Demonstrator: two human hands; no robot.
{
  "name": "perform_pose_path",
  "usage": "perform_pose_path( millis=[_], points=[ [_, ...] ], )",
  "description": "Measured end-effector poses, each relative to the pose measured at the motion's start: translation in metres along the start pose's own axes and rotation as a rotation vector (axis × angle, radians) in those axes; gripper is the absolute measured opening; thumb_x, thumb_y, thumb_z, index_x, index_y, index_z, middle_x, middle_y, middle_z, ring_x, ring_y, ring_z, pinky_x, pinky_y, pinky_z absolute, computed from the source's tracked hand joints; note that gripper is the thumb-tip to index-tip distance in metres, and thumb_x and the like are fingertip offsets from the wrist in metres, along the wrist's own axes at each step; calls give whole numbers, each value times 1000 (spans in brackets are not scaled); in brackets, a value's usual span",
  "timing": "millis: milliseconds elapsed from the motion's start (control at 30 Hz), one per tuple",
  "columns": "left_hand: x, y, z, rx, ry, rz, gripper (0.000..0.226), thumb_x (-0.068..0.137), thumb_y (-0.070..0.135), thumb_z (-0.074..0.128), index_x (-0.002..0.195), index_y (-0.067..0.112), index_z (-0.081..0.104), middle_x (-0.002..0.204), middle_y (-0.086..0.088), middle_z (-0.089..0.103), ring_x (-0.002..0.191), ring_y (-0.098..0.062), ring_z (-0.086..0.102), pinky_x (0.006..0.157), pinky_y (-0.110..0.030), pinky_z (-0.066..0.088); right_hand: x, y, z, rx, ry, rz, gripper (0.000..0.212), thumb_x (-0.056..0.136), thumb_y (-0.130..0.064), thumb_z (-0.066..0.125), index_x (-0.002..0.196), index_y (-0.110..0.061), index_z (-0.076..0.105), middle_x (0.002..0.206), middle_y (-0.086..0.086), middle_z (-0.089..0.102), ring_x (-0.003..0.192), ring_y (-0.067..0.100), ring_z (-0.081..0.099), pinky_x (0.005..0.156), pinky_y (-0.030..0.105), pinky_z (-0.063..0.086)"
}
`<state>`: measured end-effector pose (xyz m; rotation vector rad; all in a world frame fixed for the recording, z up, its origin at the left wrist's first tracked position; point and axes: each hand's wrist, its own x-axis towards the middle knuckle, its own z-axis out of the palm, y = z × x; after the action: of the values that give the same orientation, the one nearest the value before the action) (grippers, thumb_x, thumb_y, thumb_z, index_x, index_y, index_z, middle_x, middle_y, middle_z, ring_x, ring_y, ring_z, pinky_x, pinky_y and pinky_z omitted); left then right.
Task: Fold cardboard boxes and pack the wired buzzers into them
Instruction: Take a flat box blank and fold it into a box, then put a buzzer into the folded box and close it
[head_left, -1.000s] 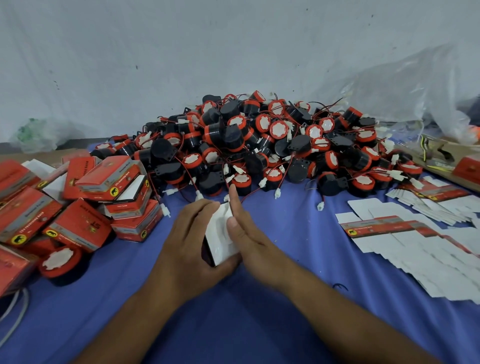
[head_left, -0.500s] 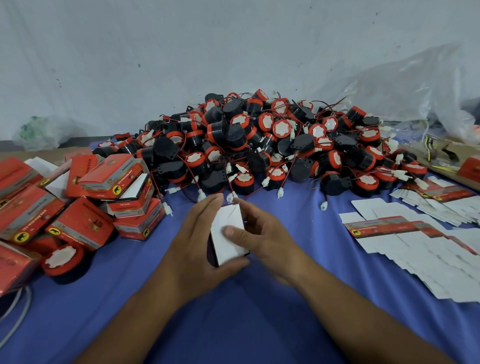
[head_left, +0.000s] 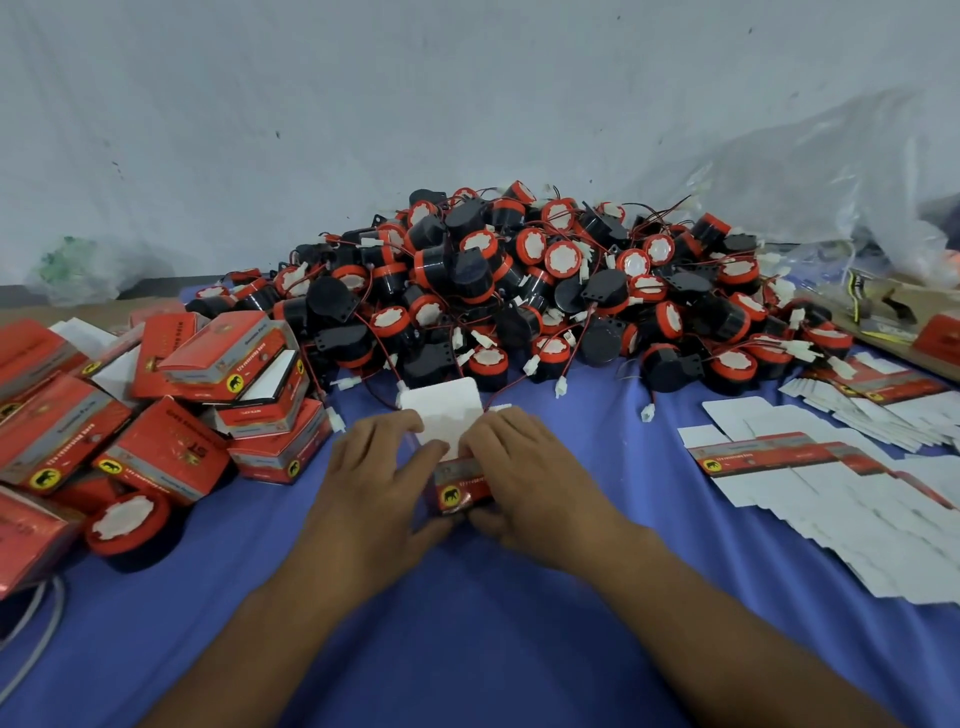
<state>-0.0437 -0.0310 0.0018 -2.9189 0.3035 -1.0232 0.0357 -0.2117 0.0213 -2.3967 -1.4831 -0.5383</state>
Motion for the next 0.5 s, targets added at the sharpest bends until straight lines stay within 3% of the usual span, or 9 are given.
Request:
perform_pose_path(
  millis=[100, 200, 233, 300, 333, 400, 500],
  points=[
    [3, 1, 1, 92, 45, -33, 63, 51, 34, 93, 103, 6, 70, 103, -16, 60, 97, -31, 48, 75, -46, 47, 2, -4, 3, -152, -47, 108, 37, 80, -29, 64, 109, -9, 51, 119, 8, 52, 113, 28, 45, 99, 36, 39],
    [2, 6, 7, -29, 21, -72, 57, 56, 21, 92, 105, 5, 68, 88, -14, 58, 71, -32, 58, 58, -40, 51, 3, -9, 9, -171, -103, 236, 37, 83, -32, 62, 110, -10, 52, 126, 10, 47, 116, 31, 44, 102, 37, 33],
    [1, 10, 8, -123, -15, -90, 54, 64, 23, 86, 111, 6, 65, 90, -16, 60, 69, -34, 61, 56, -40, 54, 3, -8, 10, -156, -123, 295, 38, 82, -36, 62, 109, -11, 53, 126, 9, 44, 115, 30, 43, 98, 36, 35],
    [-2, 19, 7, -415, -112, -178, 52, 81, 42, 60, 123, 12, 58, 108, -11, 65, 86, -32, 66, 70, -42, 57, 1, -2, 11, -145, -142, 369, 38, 78, -44, 63, 101, -17, 49, 120, 6, 39, 107, 26, 40, 88, 32, 35],
    [-4, 21, 8, -538, -161, -232, 56, 82, 52, 52, 127, 18, 55, 115, 1, 64, 95, -22, 65, 78, -38, 56, 0, 0, 10, -110, -143, 382, 39, 76, -45, 64, 98, -19, 46, 118, 5, 36, 102, 24, 36, 83, 30, 32],
    [-6, 19, 10, -599, -192, -290, 53, 81, 67, 49, 124, 36, 44, 102, 25, 57, 89, -2, 59, 71, -16, 48, -4, 5, 8, 87, -122, 390, 44, 73, -43, 73, 98, -18, 48, 118, 2, 32, 95, 20, 29, 75, 24, 28],
    [-7, 8, 11, -633, -241, -355, 48, 80, 77, 45, 109, 40, 37, 75, 21, 53, 68, -1, 54, 59, -14, 41, -10, 11, 0, 493, -48, 358, 39, 73, -40, 86, 93, -19, 59, 104, -8, 44, 86, 4, 41, 69, 14, 34]
  ],
)
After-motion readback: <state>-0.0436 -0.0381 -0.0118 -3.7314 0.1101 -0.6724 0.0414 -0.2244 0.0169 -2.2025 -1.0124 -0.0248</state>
